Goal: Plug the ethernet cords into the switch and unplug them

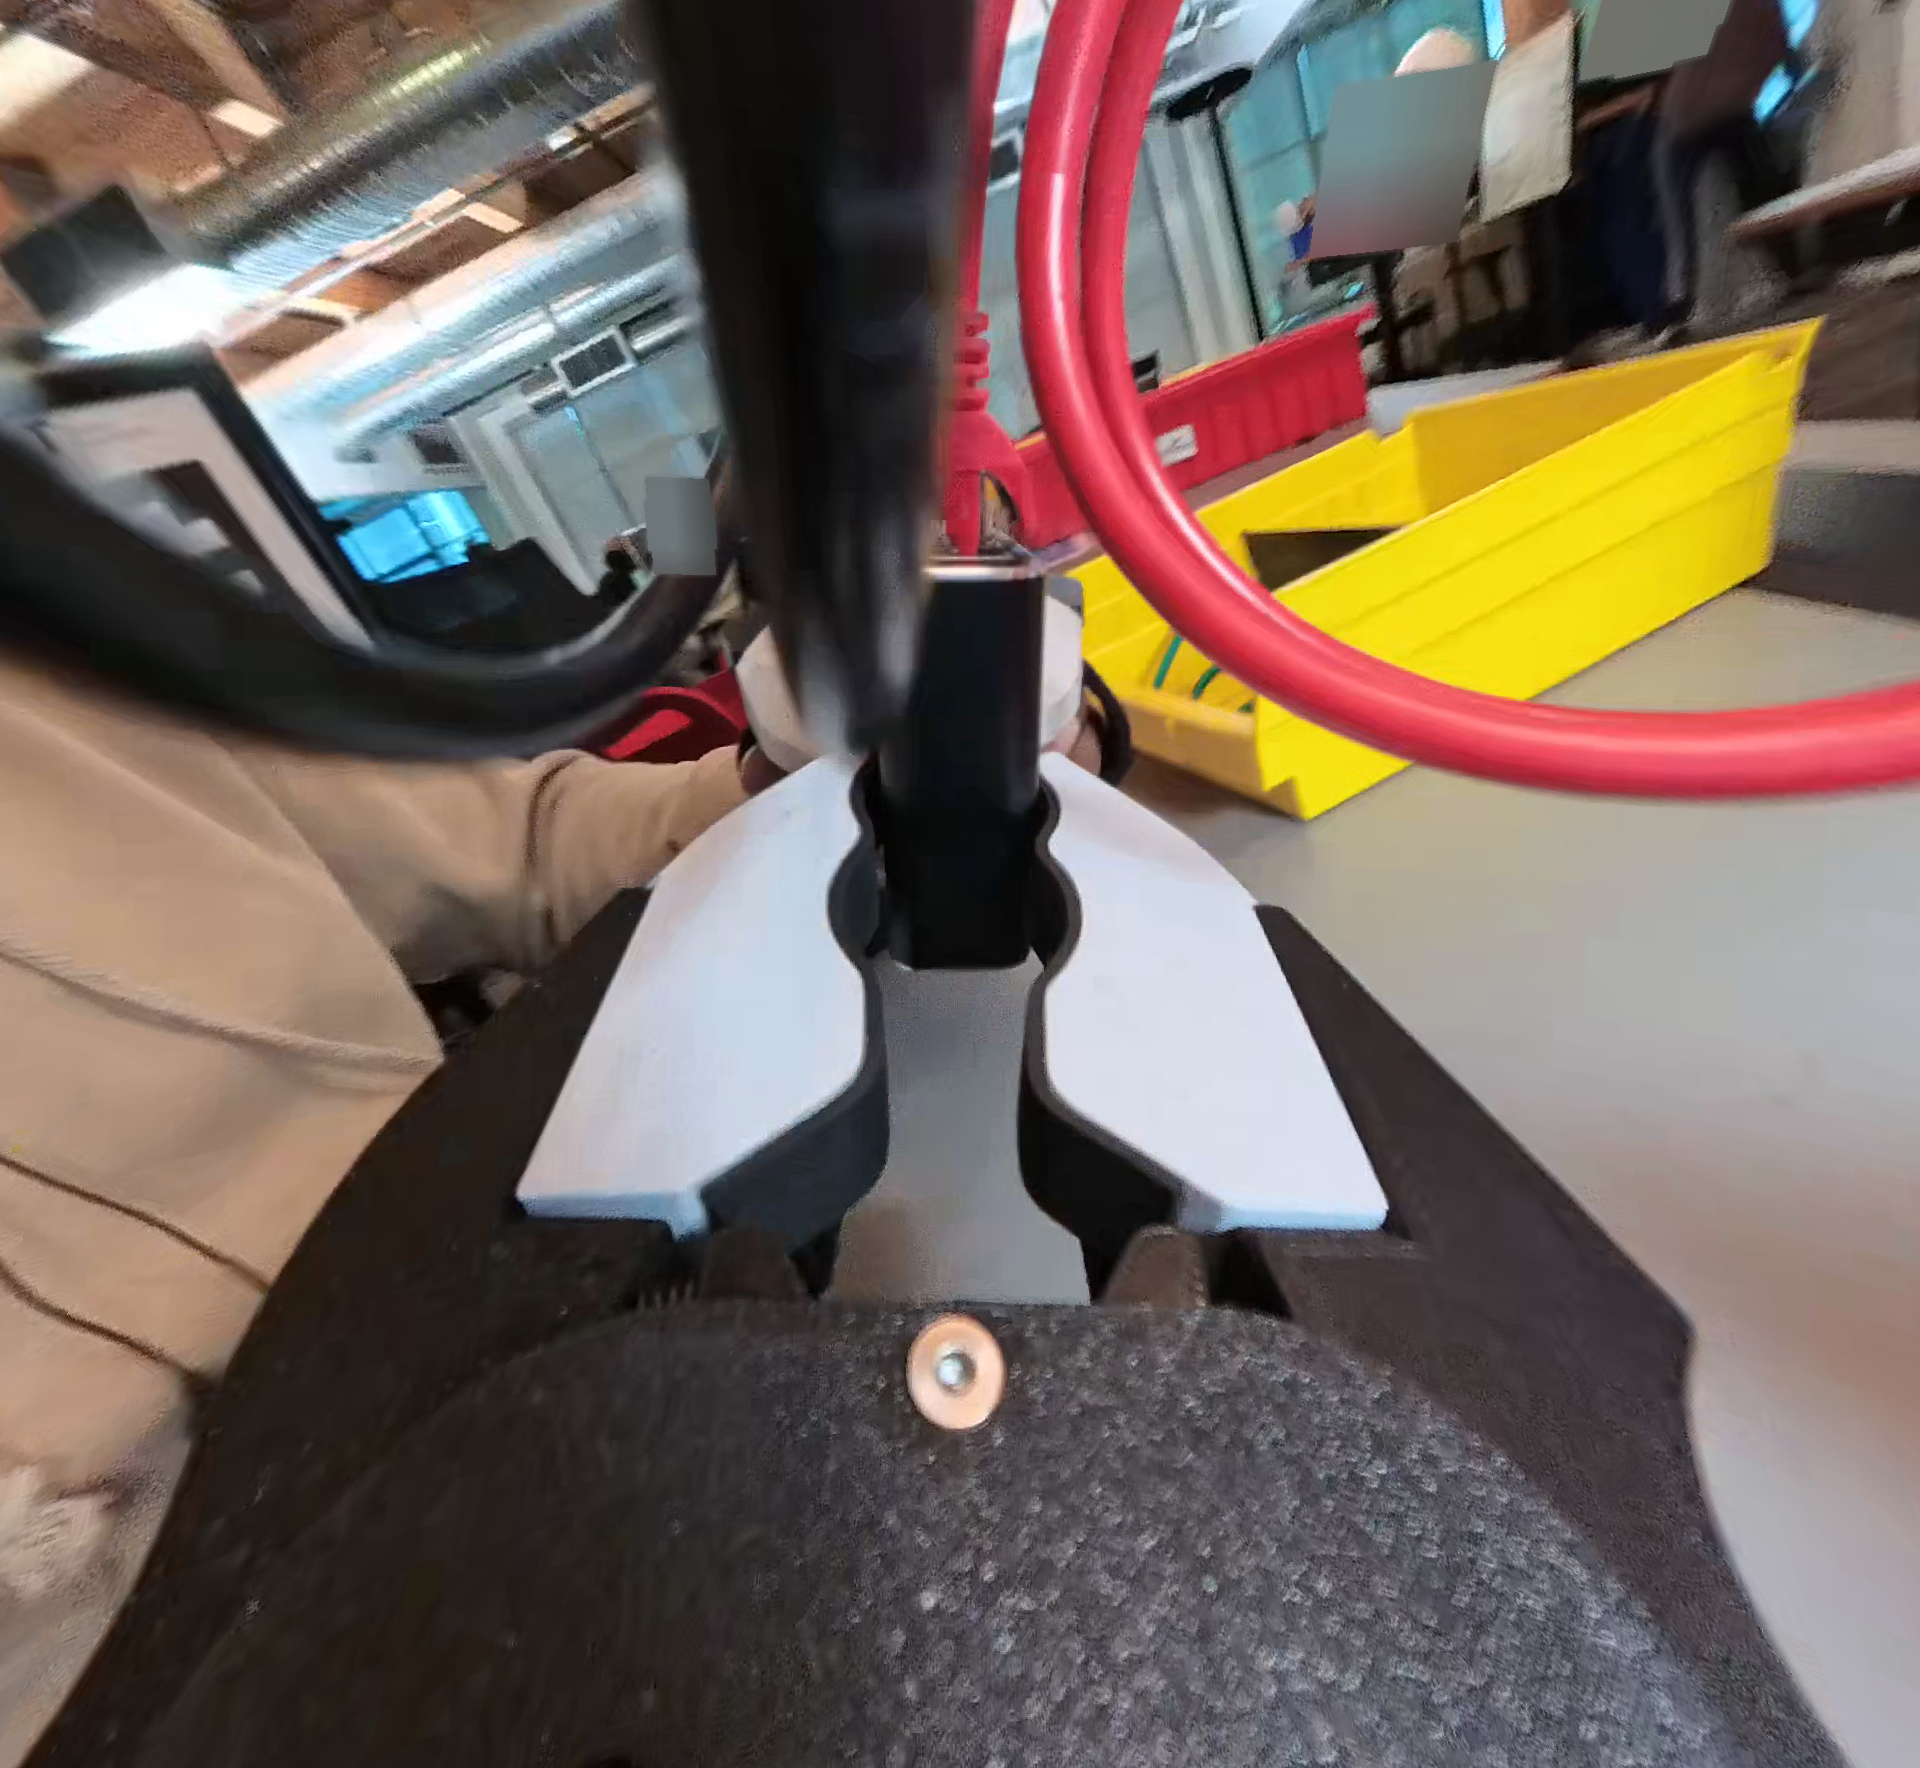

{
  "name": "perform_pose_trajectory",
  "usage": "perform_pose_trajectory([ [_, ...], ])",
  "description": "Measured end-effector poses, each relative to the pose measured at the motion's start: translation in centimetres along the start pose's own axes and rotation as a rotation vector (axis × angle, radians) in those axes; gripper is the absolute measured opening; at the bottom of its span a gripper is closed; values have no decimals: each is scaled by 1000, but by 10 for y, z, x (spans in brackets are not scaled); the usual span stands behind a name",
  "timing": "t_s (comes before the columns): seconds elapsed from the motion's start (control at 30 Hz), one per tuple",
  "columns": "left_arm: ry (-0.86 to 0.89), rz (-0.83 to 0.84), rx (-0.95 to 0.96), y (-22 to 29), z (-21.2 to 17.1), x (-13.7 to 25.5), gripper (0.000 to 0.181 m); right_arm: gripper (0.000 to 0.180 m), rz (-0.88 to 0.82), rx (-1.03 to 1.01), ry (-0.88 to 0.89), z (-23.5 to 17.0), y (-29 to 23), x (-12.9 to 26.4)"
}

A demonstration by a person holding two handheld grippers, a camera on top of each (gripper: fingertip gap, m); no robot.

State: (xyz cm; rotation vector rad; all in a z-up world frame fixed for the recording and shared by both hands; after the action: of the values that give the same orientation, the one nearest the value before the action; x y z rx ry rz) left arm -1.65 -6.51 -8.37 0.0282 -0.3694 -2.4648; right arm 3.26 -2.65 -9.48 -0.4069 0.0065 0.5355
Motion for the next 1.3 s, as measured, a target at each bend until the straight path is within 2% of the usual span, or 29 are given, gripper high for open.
perform_pose_trajectory([
  [0.1, -4, -30, 75, -2, -2, 3, 27, 26, 39, -114, -45, -2, 2, 0],
  [0.27, 45, 27, 105, -10, 7, 14, 24, 29, -9, -149, -29, 11, 12, 14],
  [0.5, 65, 188, -11, -20, 34, 48, 23, 48, -125, -152, -119, 17, 35, 56],
  [0.63, -19, 265, -136, -20, 44, 59, 23, 56, -171, -129, -311, 10, 38, 85],
  [0.77, -111, 295, -228, -14, 45, 57, 23, 61, -215, -3, -670, -4, 18, 124],
  [0.83, -156, 298, -263, -12, 43, 53, 23, 61, -300, 103, -799, -2, 11, 146],
  [0.9, -209, 297, -298, -10, 40, 47, 23, 57, -403, 227, -771, 20, 7, 156],
  [0.97, -254, 285, -324, -8, 36, 38, 23, 57, -468, 369, -671, 51, -4, 143],
  [1.07, -298, 253, -359, -5, 33, 24, 23, 64, -437, 649, -641, 67, -27, 90],
  [1.17, -314, 215, -399, 3, 34, 12, 23, 70, -392, 854, -701, 58, -29, 37],
  [1.23, -304, 197, -422, 10, 35, 8, 23, 68, -353, 914, -740, 46, -18, 10],
  [1.3, -274, 182, -430, 16, 37, 8, 23, 52, -258, 901, -719, 33, -13, -11],
])
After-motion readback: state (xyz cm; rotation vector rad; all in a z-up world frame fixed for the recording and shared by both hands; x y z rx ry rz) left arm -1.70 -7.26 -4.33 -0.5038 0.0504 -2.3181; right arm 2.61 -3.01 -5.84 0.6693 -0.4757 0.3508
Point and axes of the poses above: each gripper's, where its closed fingertips meet, x back along the fingers, z out of its top, y = z × x across the jaws, the point moved 4 cm from there along x, back along the fingers, and after that the axes turned 3 degrees about -y, right-handed, at the moved point
